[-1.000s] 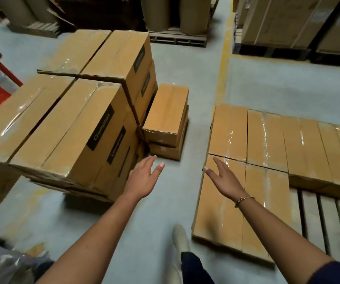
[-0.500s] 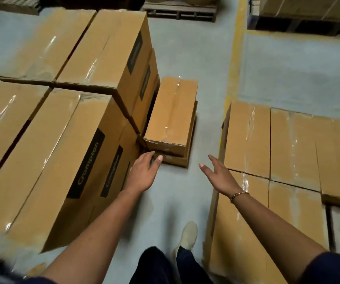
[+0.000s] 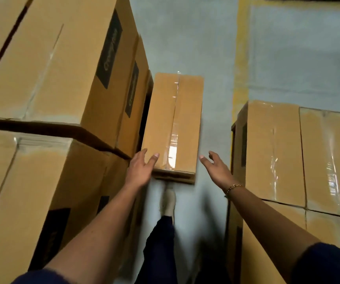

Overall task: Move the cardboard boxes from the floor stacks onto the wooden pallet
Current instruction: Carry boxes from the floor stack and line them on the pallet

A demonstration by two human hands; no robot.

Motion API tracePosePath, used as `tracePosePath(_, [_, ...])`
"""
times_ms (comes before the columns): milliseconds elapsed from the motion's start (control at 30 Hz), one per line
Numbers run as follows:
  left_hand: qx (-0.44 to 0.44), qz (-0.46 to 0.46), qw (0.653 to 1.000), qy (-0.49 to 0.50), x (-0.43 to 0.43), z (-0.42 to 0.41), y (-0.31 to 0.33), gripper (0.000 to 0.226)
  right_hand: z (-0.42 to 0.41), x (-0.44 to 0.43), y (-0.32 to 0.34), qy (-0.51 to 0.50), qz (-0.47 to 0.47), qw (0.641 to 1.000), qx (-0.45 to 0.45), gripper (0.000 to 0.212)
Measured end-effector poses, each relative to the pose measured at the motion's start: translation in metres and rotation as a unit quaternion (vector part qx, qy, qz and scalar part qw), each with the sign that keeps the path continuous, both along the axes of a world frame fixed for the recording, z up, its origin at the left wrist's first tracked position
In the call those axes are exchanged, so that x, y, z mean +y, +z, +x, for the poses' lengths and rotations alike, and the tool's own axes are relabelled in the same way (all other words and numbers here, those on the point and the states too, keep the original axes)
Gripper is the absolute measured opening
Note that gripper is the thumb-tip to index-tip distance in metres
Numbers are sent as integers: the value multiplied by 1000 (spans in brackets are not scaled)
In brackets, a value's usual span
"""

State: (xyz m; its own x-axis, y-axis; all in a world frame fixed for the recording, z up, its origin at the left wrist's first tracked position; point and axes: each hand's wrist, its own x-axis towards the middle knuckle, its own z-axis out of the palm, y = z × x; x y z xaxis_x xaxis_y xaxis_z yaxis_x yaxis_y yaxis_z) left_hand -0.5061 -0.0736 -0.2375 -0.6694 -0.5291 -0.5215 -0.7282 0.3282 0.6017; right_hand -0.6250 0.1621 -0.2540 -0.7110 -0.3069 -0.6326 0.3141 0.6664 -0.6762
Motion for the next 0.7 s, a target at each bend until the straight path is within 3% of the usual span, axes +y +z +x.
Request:
tracePosePath(167, [-12, 7, 999, 33, -49, -66, -91, 77, -49, -45, -92, -48, -8, 998, -26, 83])
tracePosePath(300, [-41, 29, 997, 63, -71, -93, -161, 95, -66, -63, -161, -101, -15, 994, -47, 87])
tracePosePath(433, [-25, 81, 986, 143, -80, -96, -209, 106, -63, -75, -206, -130, -31, 989, -61, 115])
tracePosePath(533, [-6, 66, 981, 181, -82, -93, -230, 83, -57, -75, -235, -153, -50, 986, -41, 122])
tracePosePath(600, [-6, 37, 985, 167, -77, -93, -228, 63, -57, -75, -235, -166, -61, 984, -27, 111])
tracePosePath(700, [-3, 9, 990, 141, -64, -93, -208, 56, -61, -68, -214, -181, -69, 981, 0, 91])
